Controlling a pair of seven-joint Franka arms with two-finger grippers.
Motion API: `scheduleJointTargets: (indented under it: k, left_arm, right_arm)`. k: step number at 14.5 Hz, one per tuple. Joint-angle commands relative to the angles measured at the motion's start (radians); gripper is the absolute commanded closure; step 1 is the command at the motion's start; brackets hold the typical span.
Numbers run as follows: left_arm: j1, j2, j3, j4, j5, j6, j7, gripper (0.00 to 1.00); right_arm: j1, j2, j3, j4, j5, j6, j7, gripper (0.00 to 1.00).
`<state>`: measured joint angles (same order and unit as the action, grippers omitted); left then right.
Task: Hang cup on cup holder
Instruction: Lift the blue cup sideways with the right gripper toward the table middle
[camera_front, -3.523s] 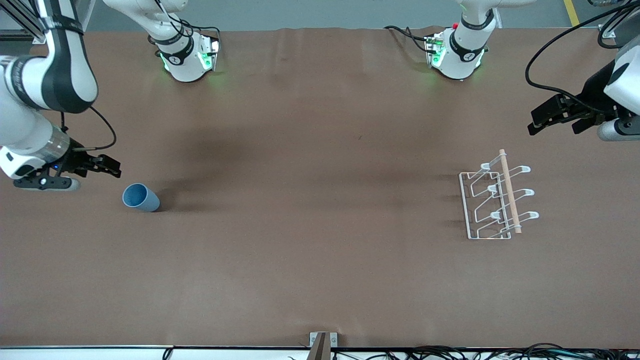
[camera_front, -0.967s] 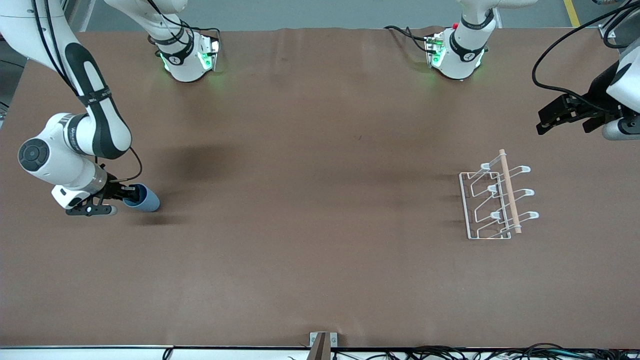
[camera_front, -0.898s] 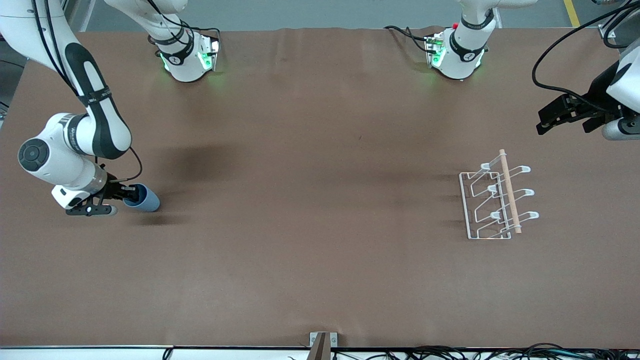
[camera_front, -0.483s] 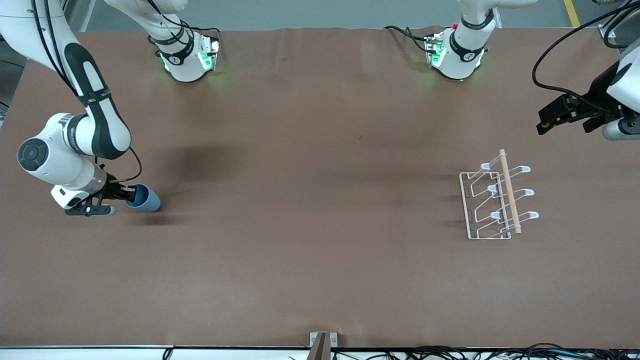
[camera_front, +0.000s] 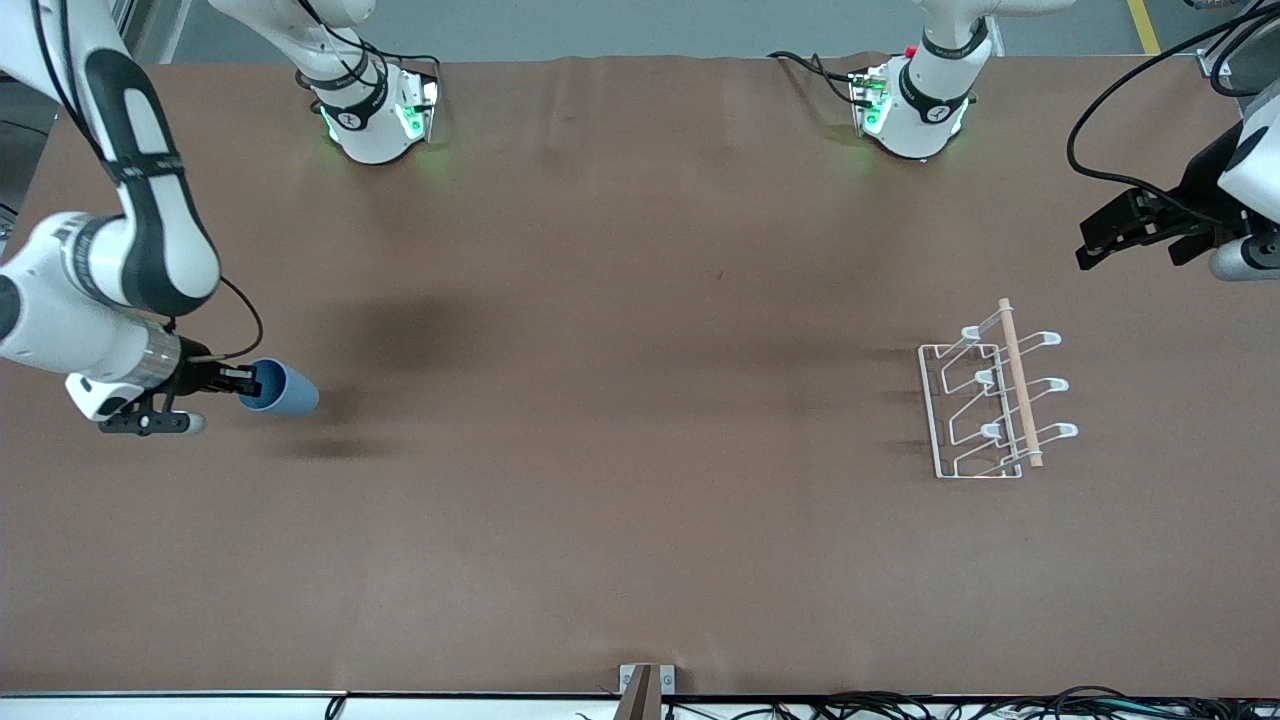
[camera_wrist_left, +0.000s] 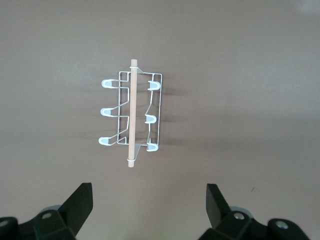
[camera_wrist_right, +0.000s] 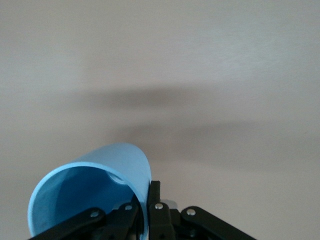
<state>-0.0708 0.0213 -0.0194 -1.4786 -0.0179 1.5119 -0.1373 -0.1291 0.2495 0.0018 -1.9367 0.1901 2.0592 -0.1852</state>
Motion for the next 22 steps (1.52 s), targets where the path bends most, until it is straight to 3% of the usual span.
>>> scheduleJointTargets:
  k: [1,4,7,11,17,22]
  left_arm:
    - [0.002,-0.015,-0.002,-0.005,0.019,-0.001,0.015,0.00]
    - [0.002,-0.015,-0.004,-0.003,0.019,-0.001,0.016,0.00]
    - [0.000,-0.015,-0.005,0.000,0.019,-0.001,0.040,0.00]
    - [0.002,-0.012,-0.005,0.003,0.019,-0.001,0.169,0.00]
    - [-0.009,-0.021,-0.019,0.003,-0.034,-0.001,0.816,0.00]
    - [-0.012,-0.018,-0.074,0.027,-0.117,0.008,1.155,0.03]
  right_arm:
    - [0.000,-0.074,0.029,0.045,0.098,-0.150,-0.002,1.00]
    - [0.002,-0.140,0.064,0.047,0.409,-0.226,-0.019,1.00]
    - [0.048,-0.187,0.070,0.045,0.562,-0.270,-0.045,1.00]
    - [0.074,-0.200,0.070,0.008,0.793,-0.344,-0.247,1.00]
    - [0.186,-0.200,0.069,0.007,1.083,-0.323,-0.261,1.00]
    - [0.264,-0.194,0.069,-0.021,1.279,-0.300,-0.289,1.00]
